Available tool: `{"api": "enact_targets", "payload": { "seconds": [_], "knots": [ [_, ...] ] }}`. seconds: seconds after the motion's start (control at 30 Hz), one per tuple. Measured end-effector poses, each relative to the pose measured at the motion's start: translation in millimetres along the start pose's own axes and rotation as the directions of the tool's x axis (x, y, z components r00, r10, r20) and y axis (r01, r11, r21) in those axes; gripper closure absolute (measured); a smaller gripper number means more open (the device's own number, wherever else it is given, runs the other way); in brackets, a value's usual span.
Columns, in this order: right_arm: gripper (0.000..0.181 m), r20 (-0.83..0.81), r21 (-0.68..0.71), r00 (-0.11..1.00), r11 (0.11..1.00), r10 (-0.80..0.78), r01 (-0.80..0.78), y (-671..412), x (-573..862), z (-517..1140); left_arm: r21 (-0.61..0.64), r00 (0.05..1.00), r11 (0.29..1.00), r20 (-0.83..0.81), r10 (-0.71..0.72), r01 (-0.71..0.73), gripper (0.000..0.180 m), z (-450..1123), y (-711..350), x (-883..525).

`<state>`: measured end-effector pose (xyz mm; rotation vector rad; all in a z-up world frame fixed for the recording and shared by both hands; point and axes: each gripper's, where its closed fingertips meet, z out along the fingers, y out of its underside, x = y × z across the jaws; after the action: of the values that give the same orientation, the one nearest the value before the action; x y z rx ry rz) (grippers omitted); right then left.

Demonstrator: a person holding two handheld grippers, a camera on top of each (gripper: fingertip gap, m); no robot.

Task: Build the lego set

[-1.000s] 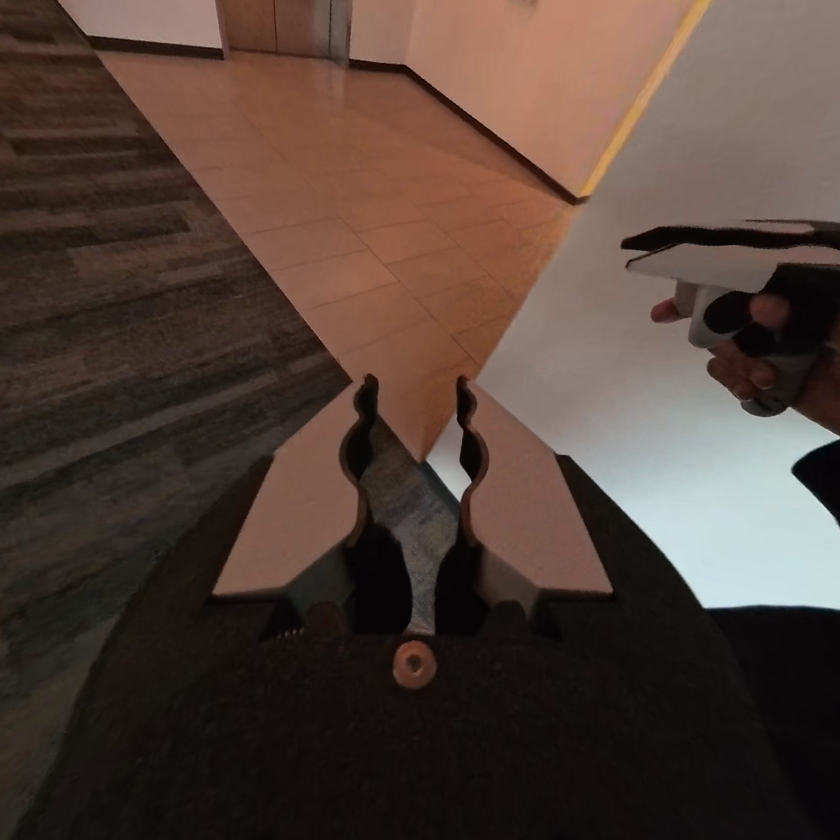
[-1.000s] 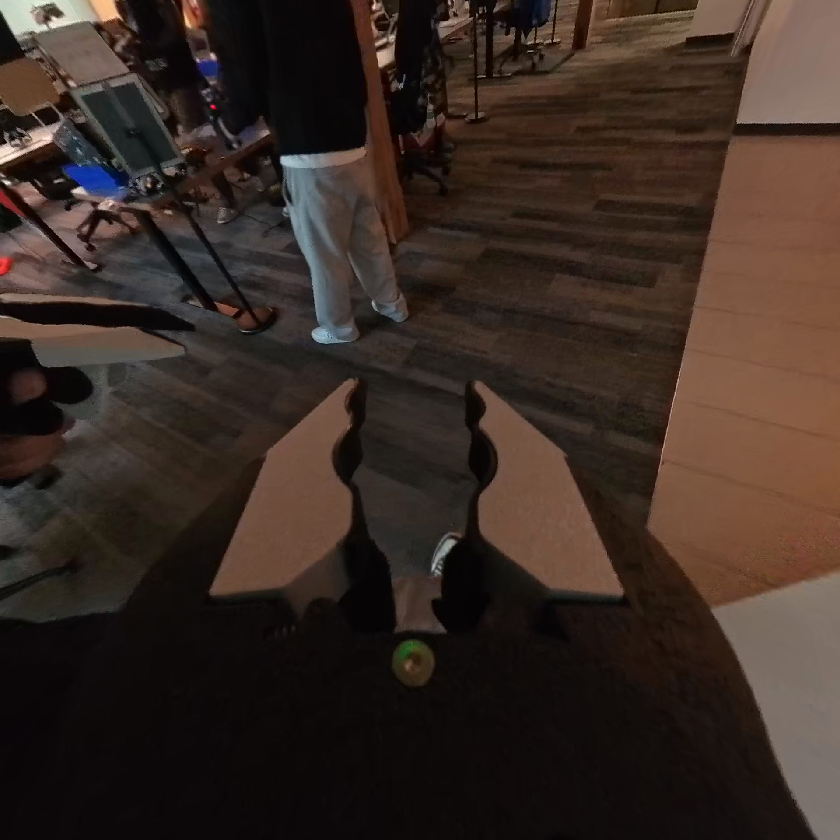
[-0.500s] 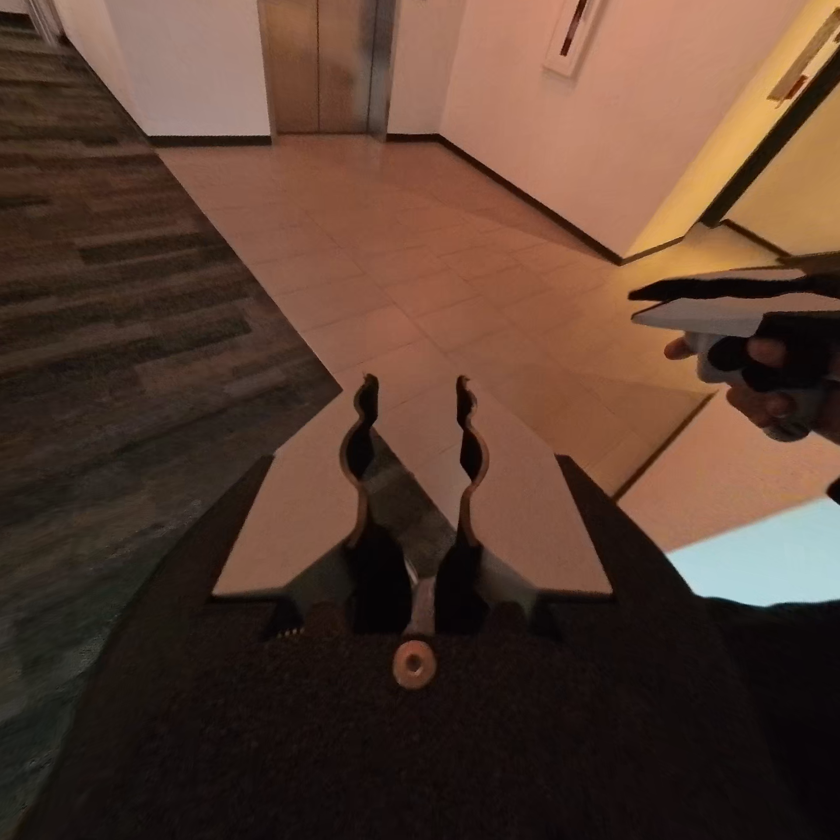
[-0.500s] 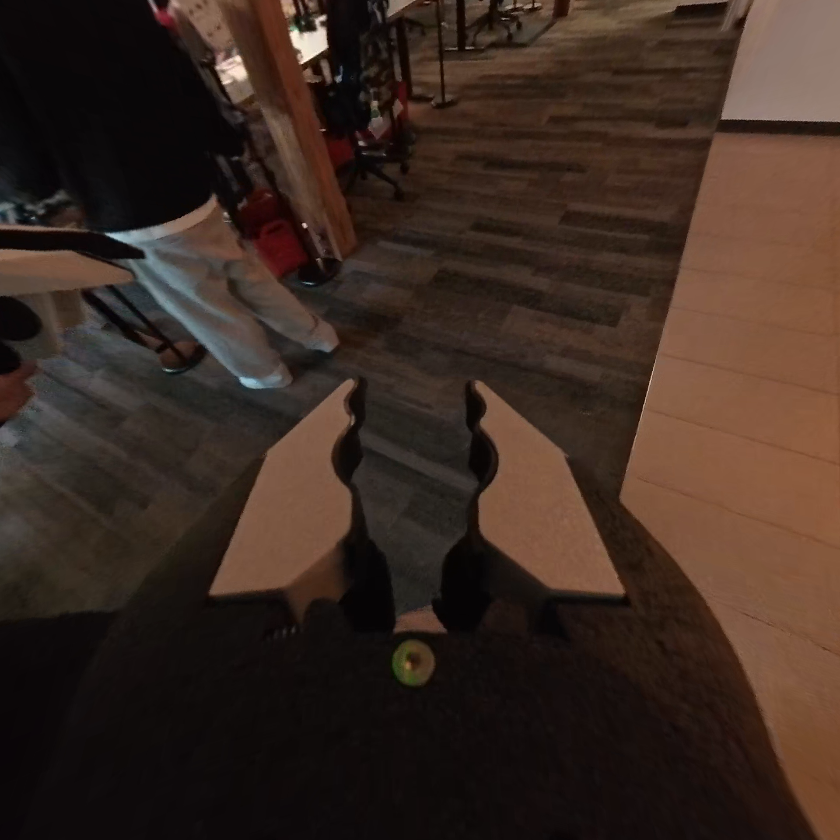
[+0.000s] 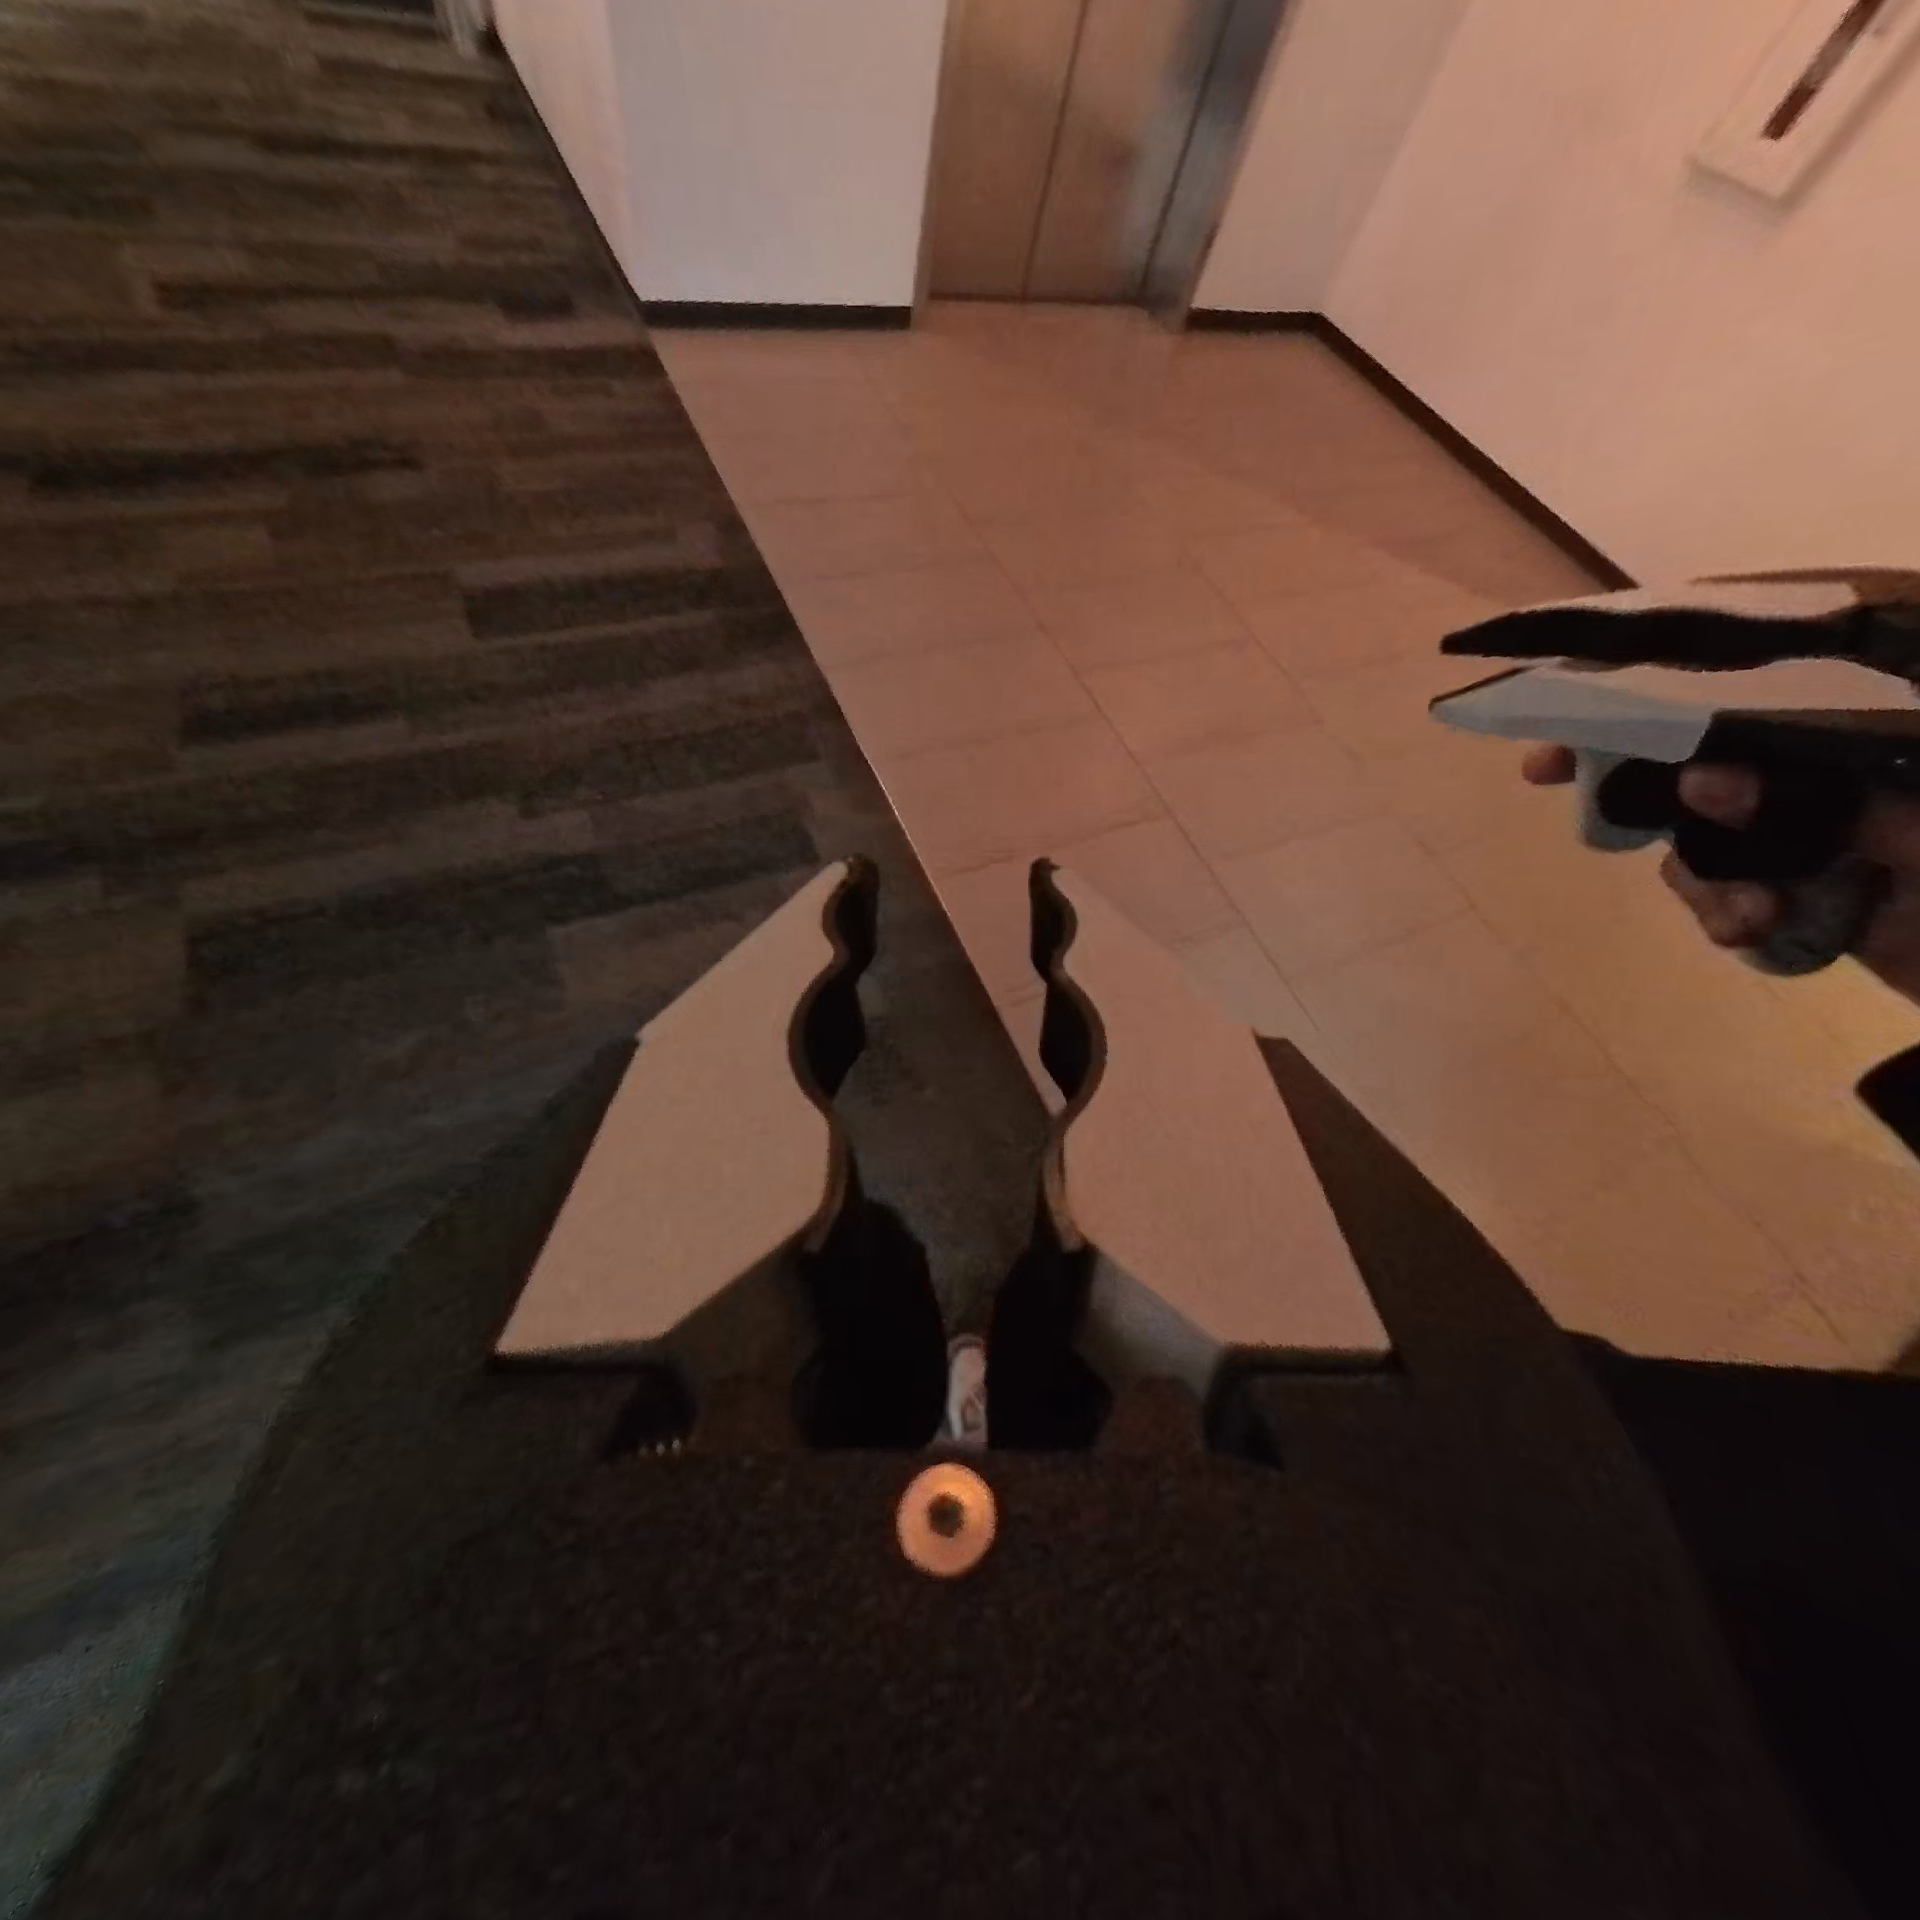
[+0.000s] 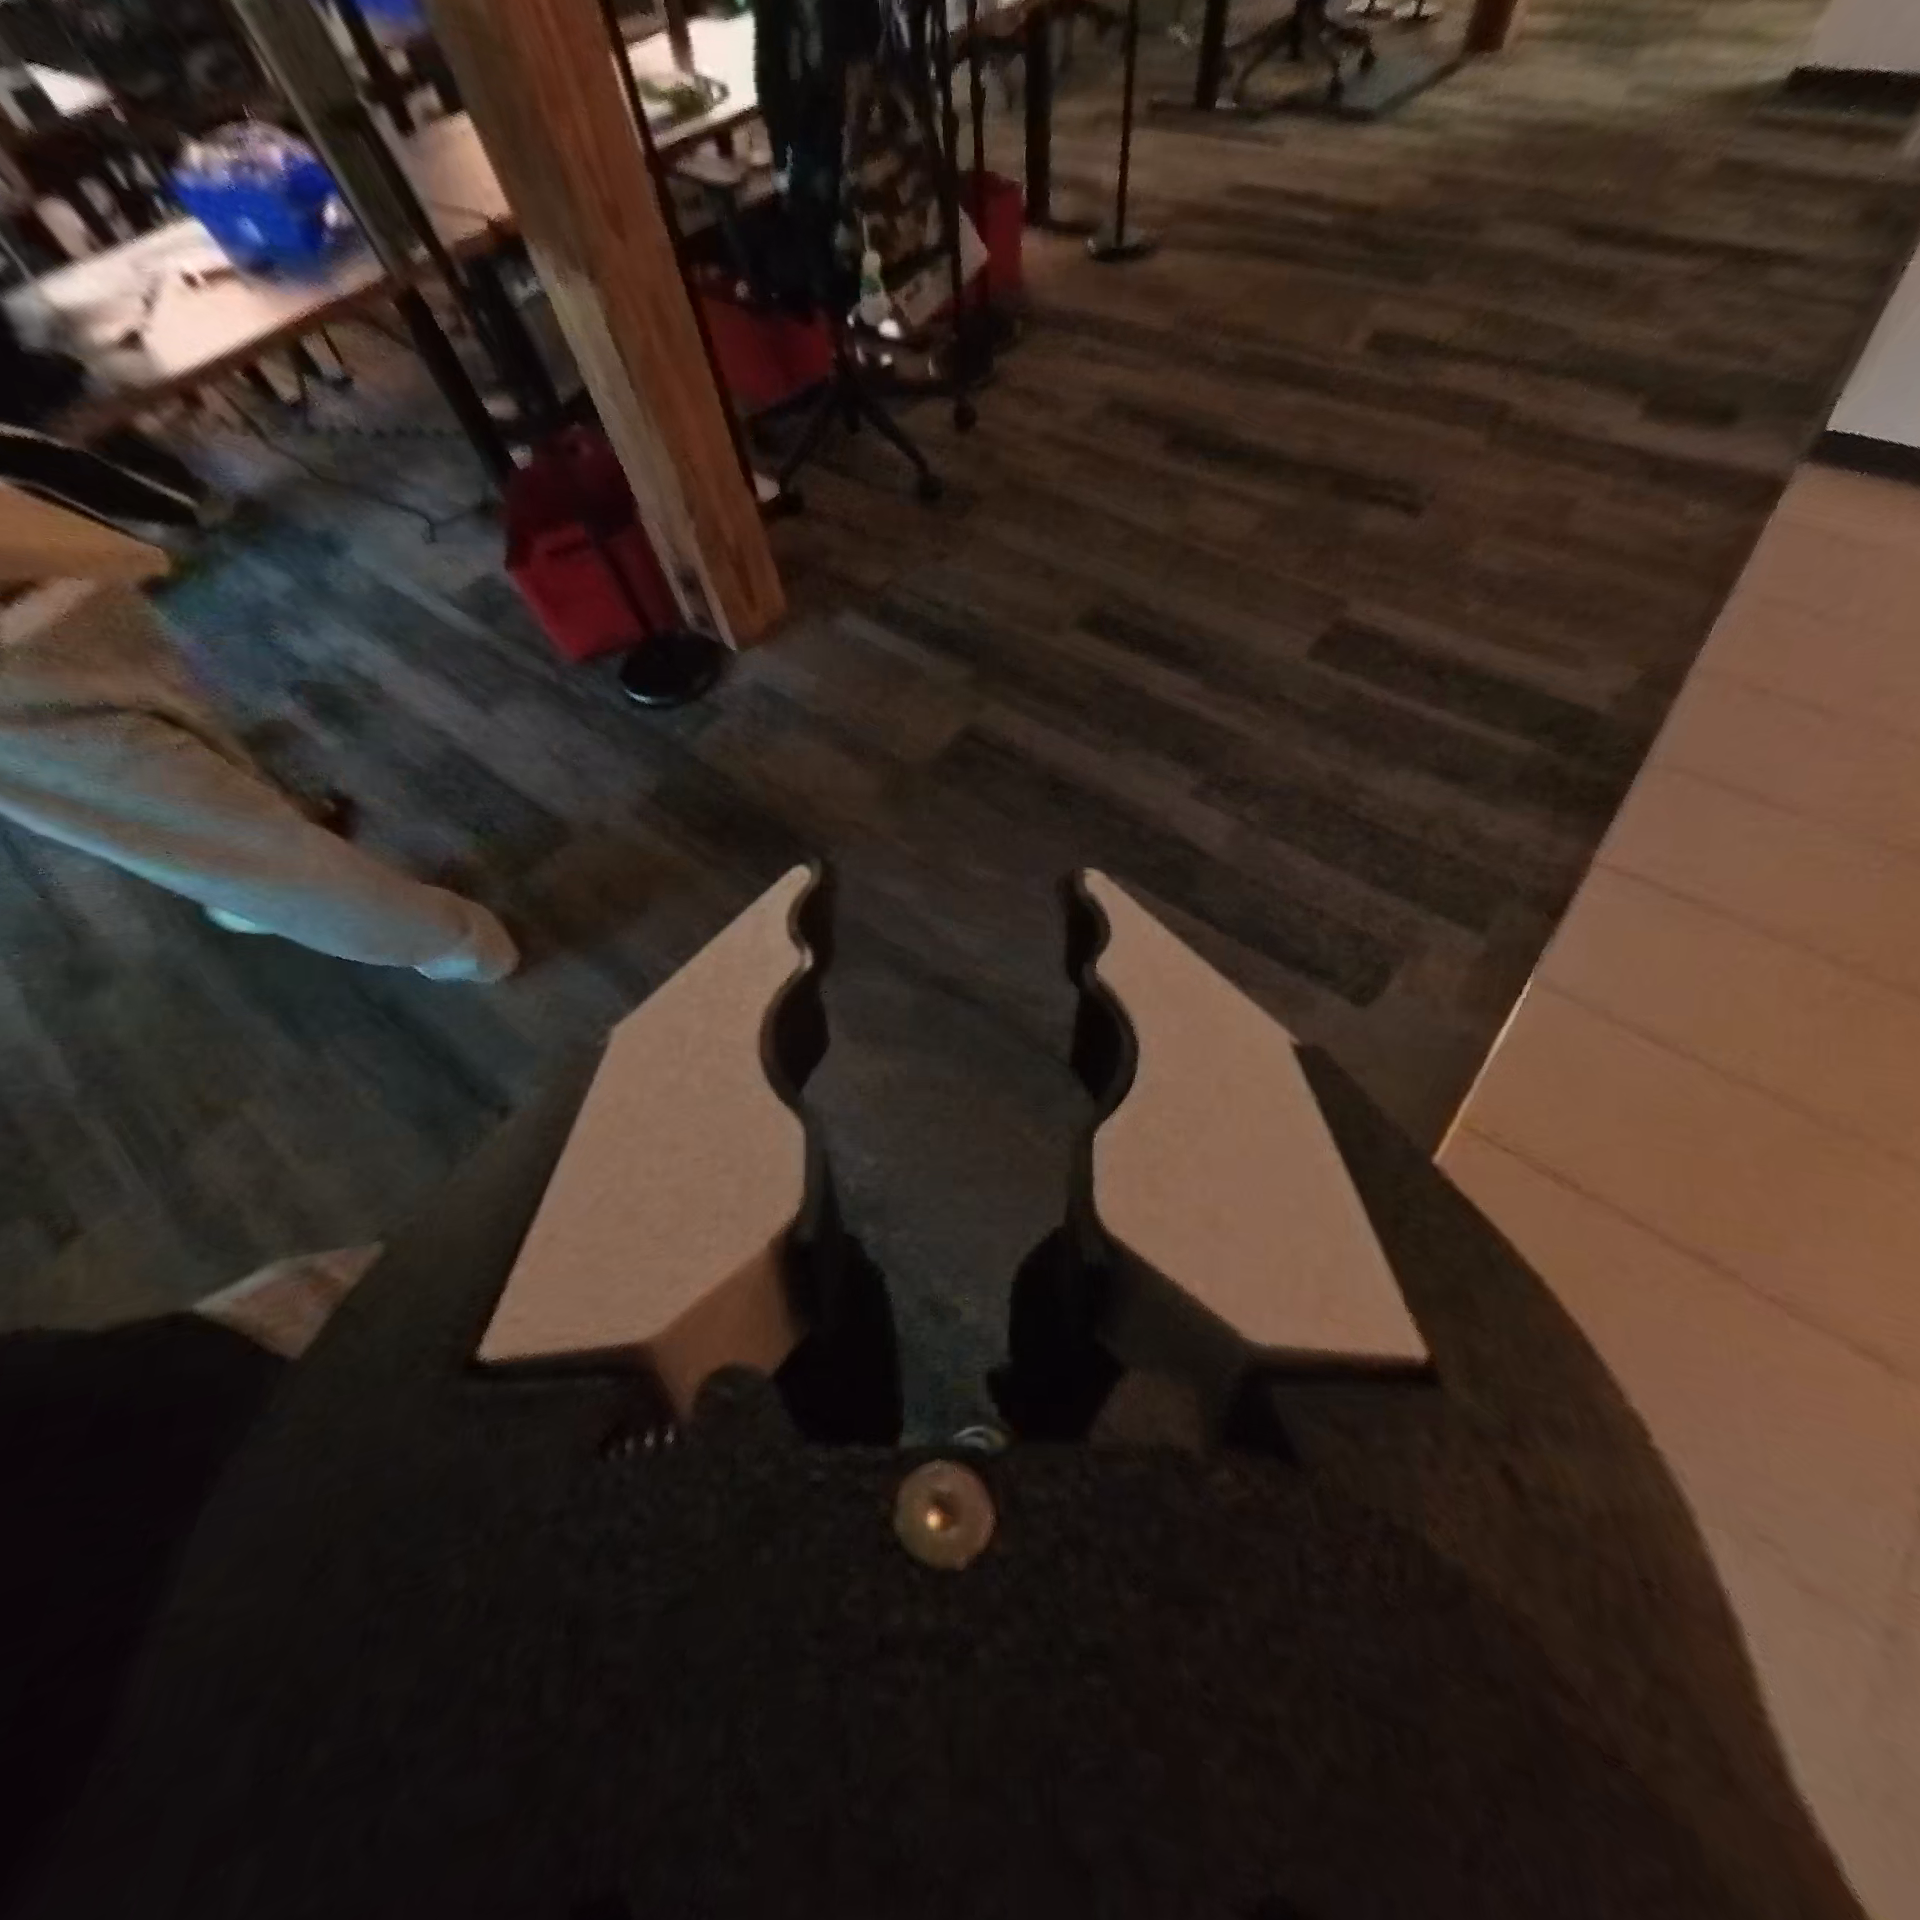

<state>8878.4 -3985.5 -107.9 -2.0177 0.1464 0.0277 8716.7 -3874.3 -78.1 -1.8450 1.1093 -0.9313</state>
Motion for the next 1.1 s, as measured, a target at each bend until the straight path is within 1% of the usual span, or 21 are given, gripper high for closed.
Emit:
{"api": "enact_targets", "payload": {
  "seconds": [0.03,0.1,0.23,0.4,0.5,0.57,0.7,0.77,0.97,1.03,1.1],
  "knots": [
    [0.137,0.004,-0.007,1.0,1.0,-0.017,0.017,-19,22,23,0.002,1.0,1.0,0.012,-0.005,0.005,0.153,23,-19,-17],
    [0.138,0.019,0.035,0.999,0.999,-0.031,0.03,-61,64,68,0.023,0.999,1.0,0.04,-0.02,0.019,0.153,69,-52,-55],
    [0.14,0.072,0.069,0.997,0.998,0.005,-0.01,-125,141,177,0.046,0.994,0.998,0.094,-0.054,0.05,0.153,172,-99,-140],
    [0.141,0.073,0.082,0.997,0.996,0.035,-0.041,-195,227,335,0.071,0.994,0.996,0.096,-0.058,0.051,0.153,314,-170,-250],
    [0.139,0.093,0.045,0.991,0.994,0.095,-0.099,-247,273,421,0.071,0.992,0.995,0.103,-0.073,0.066,0.152,389,-235,-320],
    [0.139,0.116,0.066,0.989,0.992,0.096,-0.104,-293,302,469,0.114,0.993,0.991,0.081,-0.085,0.076,0.152,430,-289,-361],
    [0.138,0.051,0.029,0.998,0.999,-0.022,0.02,-351,380,556,0.09,0.995,0.996,0.097,-0.032,0.023,0.153,514,-369,-445],
    [0.139,0.039,0.021,0.999,1.0,-0.008,0.007,-371,418,601,0.101,0.995,0.995,0.1,-0.011,0.0,0.153,555,-402,-480],
    [0.139,-0.007,-0.01,0.999,0.999,0.049,-0.049,-406,541,769,0.106,0.995,0.994,0.102,-0.005,-0.006,0.152,703,-478,-591],
    [0.139,0.012,-0.016,0.997,0.997,0.073,-0.073,-424,581,832,0.093,0.991,0.996,0.135,-0.001,-0.011,0.153,759,-502,-632],
    [0.14,0.034,0.007,0.997,0.997,0.07,-0.071,-457,618,894,0.089,0.987,0.996,0.157,-0.016,0.002,0.153,810,-531,-672]
  ]
}}
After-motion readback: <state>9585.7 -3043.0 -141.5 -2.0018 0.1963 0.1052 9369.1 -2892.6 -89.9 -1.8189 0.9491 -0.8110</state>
